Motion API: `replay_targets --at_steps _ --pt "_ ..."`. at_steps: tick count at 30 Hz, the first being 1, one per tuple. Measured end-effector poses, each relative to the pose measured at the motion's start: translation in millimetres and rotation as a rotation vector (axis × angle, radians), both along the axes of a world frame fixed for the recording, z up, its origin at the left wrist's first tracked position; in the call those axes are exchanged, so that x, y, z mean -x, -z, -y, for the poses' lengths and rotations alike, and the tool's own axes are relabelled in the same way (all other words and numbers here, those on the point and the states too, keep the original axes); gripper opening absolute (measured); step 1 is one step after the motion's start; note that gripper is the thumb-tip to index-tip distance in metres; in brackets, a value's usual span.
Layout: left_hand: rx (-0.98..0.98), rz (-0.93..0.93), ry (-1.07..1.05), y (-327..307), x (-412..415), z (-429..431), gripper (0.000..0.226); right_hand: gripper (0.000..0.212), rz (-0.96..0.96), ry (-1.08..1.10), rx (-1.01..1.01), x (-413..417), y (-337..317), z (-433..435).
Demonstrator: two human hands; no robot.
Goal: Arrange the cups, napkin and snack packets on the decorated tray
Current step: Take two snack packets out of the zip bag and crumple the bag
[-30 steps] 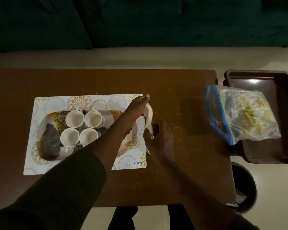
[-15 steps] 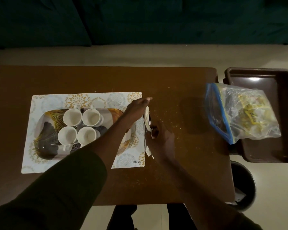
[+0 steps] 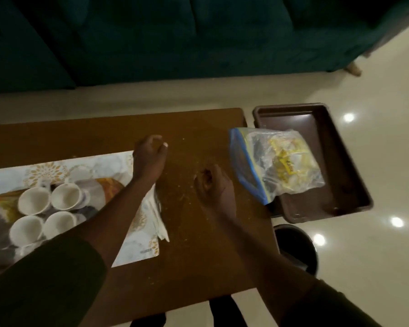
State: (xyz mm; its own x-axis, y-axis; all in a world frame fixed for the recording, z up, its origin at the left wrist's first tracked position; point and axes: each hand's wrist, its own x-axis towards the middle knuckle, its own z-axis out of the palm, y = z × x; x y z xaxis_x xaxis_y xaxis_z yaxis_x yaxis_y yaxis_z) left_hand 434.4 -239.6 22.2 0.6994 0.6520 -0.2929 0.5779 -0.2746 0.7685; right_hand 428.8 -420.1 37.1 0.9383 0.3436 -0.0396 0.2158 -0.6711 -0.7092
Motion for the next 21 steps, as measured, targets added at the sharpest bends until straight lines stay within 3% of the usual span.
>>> replay_targets --at_steps 5,8,13,18,21 --pt "0.055 0.056 0.028 -14 -41 63 0.035 0.016 0.049 0.097 0.082 -71 -9 69" --pt "0.289 -0.003 0.021 -8 -61 107 0.045 0.021 0.100 0.145 0.106 -100 -9 108" --pt "0.738 -0.208 -0.114 12 -74 168 0.070 0.033 0.004 0.180 0.151 -121 5 157" --pt "0.980 -0.290 -0.212 29 -81 203 0.042 0.054 -0.070 0.034 0.182 -114 17 156" --pt "0.947 -0.280 -0.218 32 -85 209 0.037 0.058 -0.068 0.000 0.162 -112 21 147"
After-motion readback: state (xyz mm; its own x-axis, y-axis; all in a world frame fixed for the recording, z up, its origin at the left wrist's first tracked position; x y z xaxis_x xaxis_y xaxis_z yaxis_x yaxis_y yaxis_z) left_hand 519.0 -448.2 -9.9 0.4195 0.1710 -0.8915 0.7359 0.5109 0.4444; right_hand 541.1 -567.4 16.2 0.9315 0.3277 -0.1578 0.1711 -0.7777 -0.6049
